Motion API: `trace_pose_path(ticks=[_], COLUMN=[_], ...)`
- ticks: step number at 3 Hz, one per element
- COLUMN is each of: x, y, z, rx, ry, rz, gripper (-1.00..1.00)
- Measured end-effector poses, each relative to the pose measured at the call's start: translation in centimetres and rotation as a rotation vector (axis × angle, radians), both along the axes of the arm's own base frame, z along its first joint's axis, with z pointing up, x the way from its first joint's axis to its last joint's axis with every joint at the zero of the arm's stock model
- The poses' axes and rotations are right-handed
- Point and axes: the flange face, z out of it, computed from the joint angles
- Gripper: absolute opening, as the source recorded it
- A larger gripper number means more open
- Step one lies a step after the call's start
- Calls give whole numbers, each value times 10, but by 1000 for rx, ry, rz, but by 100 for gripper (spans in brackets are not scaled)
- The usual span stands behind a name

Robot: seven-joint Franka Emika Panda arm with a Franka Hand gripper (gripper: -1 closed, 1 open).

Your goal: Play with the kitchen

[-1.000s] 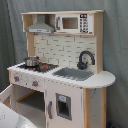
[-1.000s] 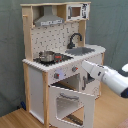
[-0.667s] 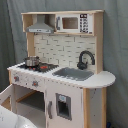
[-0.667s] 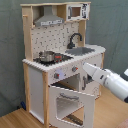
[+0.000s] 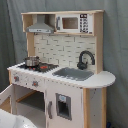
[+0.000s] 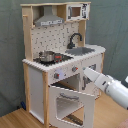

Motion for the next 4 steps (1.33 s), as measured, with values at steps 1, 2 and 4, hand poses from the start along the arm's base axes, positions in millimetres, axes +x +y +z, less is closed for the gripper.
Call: trace_pose_path(ticks=[1,2,4], x=[-1,0,4], y=[7,14,23], z=[-16,-33,-69], rx=[56,113,221], ry=[-15,-23,-19], rz=[58,112,207], gripper=[100,100,100])
